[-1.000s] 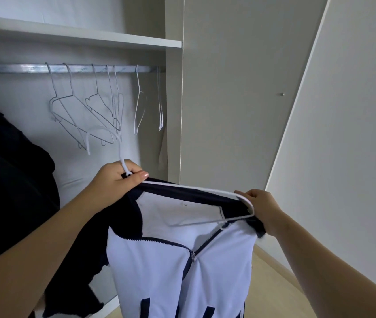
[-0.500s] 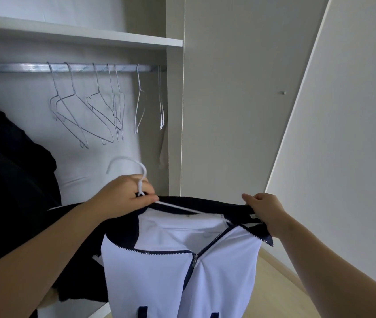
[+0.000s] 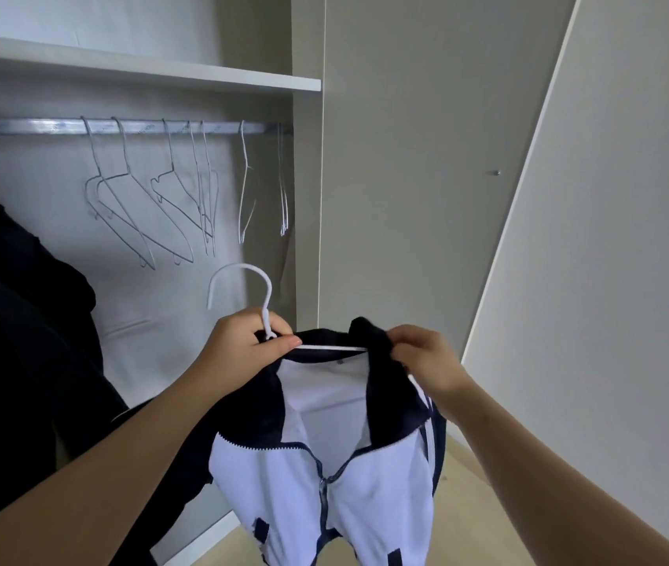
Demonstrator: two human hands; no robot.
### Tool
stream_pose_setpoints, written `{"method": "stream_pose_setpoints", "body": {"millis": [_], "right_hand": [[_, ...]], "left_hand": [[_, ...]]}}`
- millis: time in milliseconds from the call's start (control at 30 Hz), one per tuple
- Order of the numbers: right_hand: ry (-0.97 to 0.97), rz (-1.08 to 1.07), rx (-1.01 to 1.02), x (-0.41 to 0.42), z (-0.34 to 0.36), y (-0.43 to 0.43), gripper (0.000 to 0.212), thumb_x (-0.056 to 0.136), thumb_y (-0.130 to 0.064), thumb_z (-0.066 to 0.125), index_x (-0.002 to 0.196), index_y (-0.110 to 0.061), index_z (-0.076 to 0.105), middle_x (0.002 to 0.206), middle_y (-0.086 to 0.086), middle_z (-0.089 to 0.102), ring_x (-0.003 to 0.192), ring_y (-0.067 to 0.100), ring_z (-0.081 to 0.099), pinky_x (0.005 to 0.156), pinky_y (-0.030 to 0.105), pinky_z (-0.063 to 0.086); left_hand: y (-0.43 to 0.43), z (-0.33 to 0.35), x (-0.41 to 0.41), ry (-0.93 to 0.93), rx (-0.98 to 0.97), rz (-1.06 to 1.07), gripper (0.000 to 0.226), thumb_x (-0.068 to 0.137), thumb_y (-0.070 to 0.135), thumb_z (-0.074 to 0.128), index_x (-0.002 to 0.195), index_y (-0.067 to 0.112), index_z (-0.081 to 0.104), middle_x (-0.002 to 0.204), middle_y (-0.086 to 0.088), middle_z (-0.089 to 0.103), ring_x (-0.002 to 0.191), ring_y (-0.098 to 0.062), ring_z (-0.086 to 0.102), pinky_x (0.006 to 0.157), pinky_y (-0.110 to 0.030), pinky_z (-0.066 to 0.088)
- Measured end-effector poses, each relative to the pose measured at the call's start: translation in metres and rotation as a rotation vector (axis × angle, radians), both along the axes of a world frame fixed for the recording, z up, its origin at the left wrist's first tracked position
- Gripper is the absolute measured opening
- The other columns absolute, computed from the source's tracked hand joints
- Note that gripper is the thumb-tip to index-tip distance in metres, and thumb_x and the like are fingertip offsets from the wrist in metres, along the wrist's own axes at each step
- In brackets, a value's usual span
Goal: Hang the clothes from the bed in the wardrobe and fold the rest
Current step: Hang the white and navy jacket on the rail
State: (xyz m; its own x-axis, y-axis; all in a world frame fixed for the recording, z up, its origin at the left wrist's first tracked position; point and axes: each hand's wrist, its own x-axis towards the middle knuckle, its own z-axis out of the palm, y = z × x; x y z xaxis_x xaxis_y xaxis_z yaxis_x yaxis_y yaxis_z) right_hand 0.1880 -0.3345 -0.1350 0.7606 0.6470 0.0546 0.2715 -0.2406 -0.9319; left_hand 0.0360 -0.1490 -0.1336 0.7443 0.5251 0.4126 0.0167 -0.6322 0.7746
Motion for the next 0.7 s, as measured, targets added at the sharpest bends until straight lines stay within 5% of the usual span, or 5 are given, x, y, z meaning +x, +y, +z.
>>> {"method": "stream_pose_setpoints", "body": {"millis": [67, 167, 333, 533, 700], "right_hand": [[-0.263, -0.224, -0.098, 0.012, -0.007, -0.004, 0.03, 0.082, 0.002, 0.045, 0.086, -0.023, 0.06, 0.095, -0.008, 0.054, 0.097, 0.023, 0.051, 0.084, 0.03, 0.041], [-0.465, -0.198, -0.461, 0.022, -0.015, -0.013, 0.039, 0.082, -0.009, 0.043, 0.115, -0.03, 0.049, 0.105, -0.01, 0.047, 0.111, 0.024, 0.042, 0.092, 0.036, 0.029], [-0.56, -0.041, -0.547, 0.005, -0.008, -0.001, 0.023, 0.085, -0.018, 0.043, 0.102, -0.016, 0.058, 0.1, 0.009, 0.066, 0.096, 0.032, 0.058, 0.071, 0.028, 0.034], [-0.547, 0.085, -0.513, -0.025, -0.005, 0.029, 0.018, 0.086, -0.035, 0.045, 0.088, -0.02, 0.055, 0.076, -0.002, 0.053, 0.076, 0.023, 0.05, 0.058, 0.026, 0.033], [-0.405, -0.025, -0.518, -0.007, -0.012, 0.006, 0.021, 0.084, -0.032, 0.044, 0.065, -0.022, 0.045, 0.065, -0.006, 0.054, 0.066, 0.02, 0.051, 0.052, 0.025, 0.034]], "left_hand": [[0.001, 0.005, -0.002, -0.04, -0.01, 0.01, 0.023, 0.076, 0.006, 0.071, 0.061, 0.023, 0.067, 0.068, 0.01, 0.065, 0.06, -0.003, 0.057, 0.058, -0.009, 0.042], [0.0, 0.014, -0.004, -0.067, -0.007, -0.016, 0.022, 0.076, 0.005, 0.071, 0.062, 0.022, 0.069, 0.067, 0.008, 0.065, 0.062, -0.004, 0.058, 0.059, -0.01, 0.043], [-0.01, 0.021, 0.004, -0.077, 0.037, -0.097, 0.02, 0.073, 0.005, 0.074, 0.065, 0.022, 0.071, 0.072, 0.012, 0.065, 0.067, -0.002, 0.059, 0.064, -0.008, 0.042], [-0.022, 0.025, 0.02, 0.063, 0.175, -0.175, 0.026, 0.072, 0.013, 0.077, 0.071, 0.035, 0.063, 0.08, 0.011, 0.061, 0.078, 0.007, 0.056, 0.069, -0.002, 0.038], [0.008, 0.036, 0.003, 0.42, 0.56, 0.032, 0.02, 0.076, 0.018, 0.07, 0.089, 0.033, 0.064, 0.078, 0.017, 0.045, 0.073, -0.005, 0.047, 0.062, -0.012, 0.033]]}}
